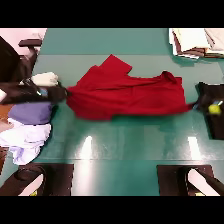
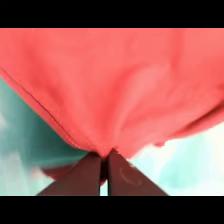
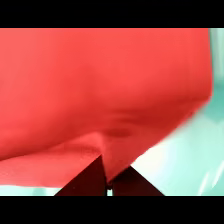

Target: Fold the shirts.

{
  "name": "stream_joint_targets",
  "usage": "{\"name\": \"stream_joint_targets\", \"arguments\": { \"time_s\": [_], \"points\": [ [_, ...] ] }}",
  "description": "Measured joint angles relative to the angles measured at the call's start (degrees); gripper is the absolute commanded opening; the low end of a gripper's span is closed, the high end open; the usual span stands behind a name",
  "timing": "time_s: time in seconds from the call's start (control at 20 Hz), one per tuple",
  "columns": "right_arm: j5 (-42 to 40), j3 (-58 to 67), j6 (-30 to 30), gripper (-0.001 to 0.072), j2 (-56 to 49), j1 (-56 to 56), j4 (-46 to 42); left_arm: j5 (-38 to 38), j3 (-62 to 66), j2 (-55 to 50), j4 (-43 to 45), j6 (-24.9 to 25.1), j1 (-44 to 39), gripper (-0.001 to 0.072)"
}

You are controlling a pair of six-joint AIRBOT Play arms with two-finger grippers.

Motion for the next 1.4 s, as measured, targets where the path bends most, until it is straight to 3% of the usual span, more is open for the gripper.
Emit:
{"name": "stream_joint_targets", "arguments": {
  "time_s": [0.4,0.65,0.9,1.2,1.4],
  "points": [
    [2.64,40.06,1.46,0.0015,9.16,3.13,-4.31,-3.23,41.86,2.67,2.80,-0.42,0.00,0.0026],
    [8.70,57.68,4.13,0.0014,9.40,3.26,-11.02,-3.13,56.33,2.91,5.95,-0.85,-0.02,0.0026],
    [16.44,64.26,6.75,0.0013,3.63,3.37,-12.83,-6.80,53.00,0.92,12.24,-2.69,-0.02,0.0028],
    [20.96,51.45,7.96,0.0014,-9.29,6.97,-14.21,-9.79,36.41,-9.53,18.91,-4.52,-0.07,0.0029],
    [20.39,44.57,8.15,0.0014,-21.49,10.80,-17.59,-6.27,26.56,-21.18,19.98,-4.81,-0.02,0.0029]
  ]
}}
